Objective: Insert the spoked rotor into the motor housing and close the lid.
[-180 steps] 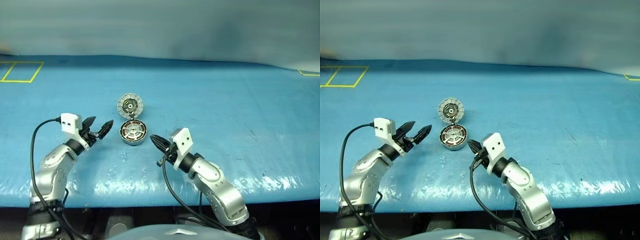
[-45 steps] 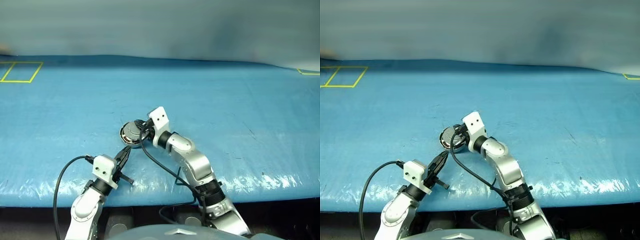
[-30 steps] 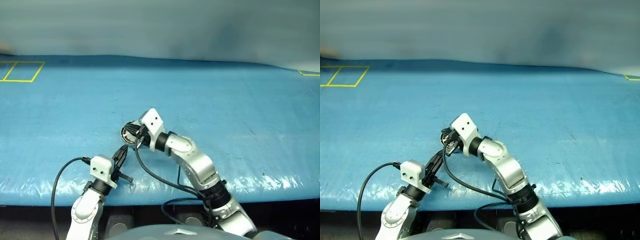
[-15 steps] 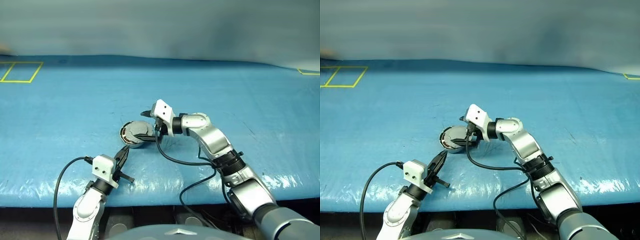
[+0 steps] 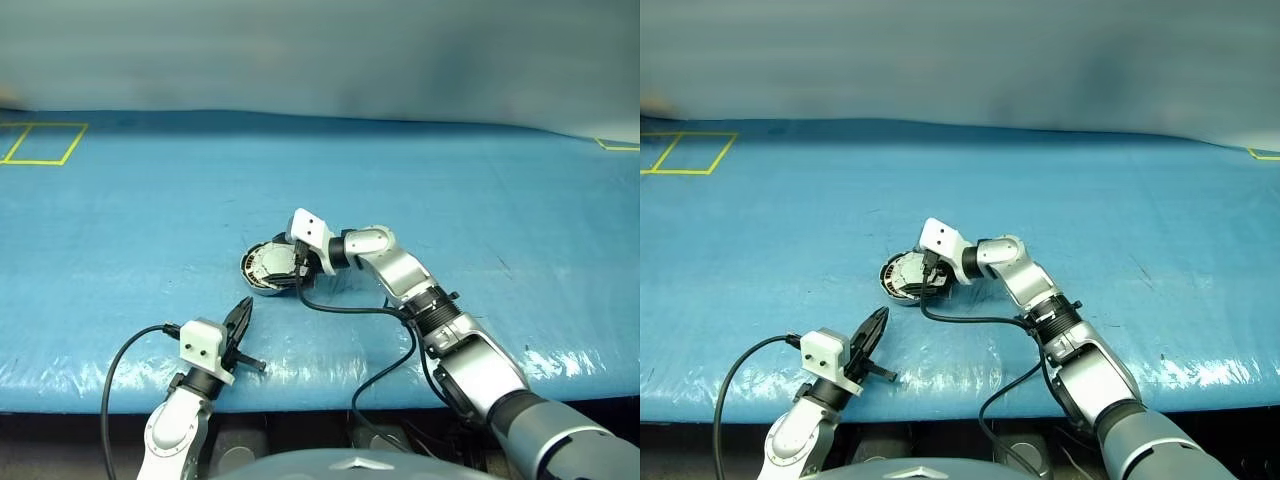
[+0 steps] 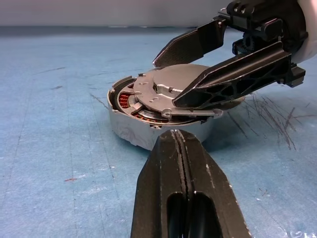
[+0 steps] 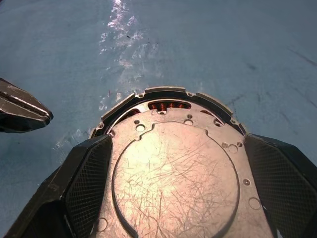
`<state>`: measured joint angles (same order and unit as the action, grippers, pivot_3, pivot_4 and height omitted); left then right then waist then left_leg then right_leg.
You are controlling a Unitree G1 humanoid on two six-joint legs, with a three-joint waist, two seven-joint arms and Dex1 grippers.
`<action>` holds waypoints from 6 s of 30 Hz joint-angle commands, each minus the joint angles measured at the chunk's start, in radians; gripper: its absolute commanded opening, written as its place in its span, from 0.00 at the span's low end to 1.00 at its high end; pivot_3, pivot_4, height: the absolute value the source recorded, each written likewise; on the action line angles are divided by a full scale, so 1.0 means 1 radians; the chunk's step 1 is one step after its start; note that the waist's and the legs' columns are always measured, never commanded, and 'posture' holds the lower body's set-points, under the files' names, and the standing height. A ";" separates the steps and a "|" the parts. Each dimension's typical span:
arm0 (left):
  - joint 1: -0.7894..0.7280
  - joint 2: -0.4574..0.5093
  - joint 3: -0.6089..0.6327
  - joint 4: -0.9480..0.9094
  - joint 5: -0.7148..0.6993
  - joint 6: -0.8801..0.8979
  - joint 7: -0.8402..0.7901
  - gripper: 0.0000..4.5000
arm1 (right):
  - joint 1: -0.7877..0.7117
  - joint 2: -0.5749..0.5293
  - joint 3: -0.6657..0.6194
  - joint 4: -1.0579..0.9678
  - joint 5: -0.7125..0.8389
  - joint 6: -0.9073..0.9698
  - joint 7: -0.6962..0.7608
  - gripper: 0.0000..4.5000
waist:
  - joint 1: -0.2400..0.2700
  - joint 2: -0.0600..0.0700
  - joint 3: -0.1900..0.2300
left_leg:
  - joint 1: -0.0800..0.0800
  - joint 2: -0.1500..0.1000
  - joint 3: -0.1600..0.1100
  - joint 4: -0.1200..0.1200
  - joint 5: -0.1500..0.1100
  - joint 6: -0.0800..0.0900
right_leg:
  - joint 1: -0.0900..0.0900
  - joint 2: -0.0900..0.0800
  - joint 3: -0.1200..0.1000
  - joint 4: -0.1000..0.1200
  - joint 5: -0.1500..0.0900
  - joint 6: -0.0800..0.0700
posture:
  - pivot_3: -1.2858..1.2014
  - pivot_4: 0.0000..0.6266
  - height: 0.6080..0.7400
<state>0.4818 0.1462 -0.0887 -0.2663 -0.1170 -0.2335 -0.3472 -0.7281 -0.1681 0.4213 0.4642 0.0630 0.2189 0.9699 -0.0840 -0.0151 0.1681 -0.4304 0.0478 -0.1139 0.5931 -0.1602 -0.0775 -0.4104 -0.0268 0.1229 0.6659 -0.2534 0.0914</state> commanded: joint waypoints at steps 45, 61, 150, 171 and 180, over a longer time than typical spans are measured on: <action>-0.060 0.008 0.038 -0.036 -0.067 0.008 0.017 0.00 | 0.058 0.133 0.004 -0.120 0.004 0.021 -0.094 0.68 | -0.003 0.000 0.000 | 0.000 0.000 0.000 -0.001 0.000 0.000 | 0.000 0.000 0.000 0.000 0.000 0.000 | 0.52 0.24 1.00; -0.054 0.012 0.039 -0.039 -0.066 0.004 0.014 0.00 | 0.067 0.174 0.056 -0.108 -0.024 -0.086 0.002 0.68 | -0.002 0.000 0.000 | 0.000 0.000 0.000 -0.001 0.000 0.000 | -0.001 0.000 0.000 0.000 0.000 0.000 | 0.52 0.24 1.00; -0.049 0.036 0.181 -0.032 -0.079 0.073 0.029 0.00 | 0.377 0.246 0.271 -0.573 -0.169 0.279 -0.638 0.68 | 0.001 -0.002 -0.001 | 0.000 0.001 0.000 -0.002 -0.001 -0.002 | -0.001 -0.001 -0.001 -0.003 -0.001 -0.001 | 0.52 0.24 1.00; -0.060 0.062 0.208 -0.023 -0.117 0.075 -0.027 0.00 | 0.331 0.257 0.223 -0.417 -0.190 0.226 -0.613 0.68 | -0.002 -0.003 -0.002 | 0.000 0.001 0.000 -0.001 -0.001 -0.002 | -0.001 0.000 -0.001 -0.002 -0.001 -0.001 | 0.52 0.24 1.00; 0.031 0.086 0.167 -0.021 -0.194 0.079 -0.168 0.00 | 0.275 0.210 0.185 -0.395 -0.161 0.280 -0.503 0.68 | 0.001 -0.003 -0.002 | 0.001 0.001 0.000 -0.001 -0.001 -0.002 | -0.001 -0.001 -0.001 -0.002 -0.001 -0.001 | 0.52 0.24 1.00</action>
<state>0.4995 0.2263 0.0962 -0.2749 -0.2907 -0.1409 -0.4848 -0.4496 0.0502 0.6175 0.0685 -0.1026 0.4730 0.4502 -0.0834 -0.0183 0.1663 -0.4294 0.0490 -0.1136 0.5917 -0.1612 -0.0790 -0.4123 -0.0274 0.1220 0.6638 -0.2541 0.0901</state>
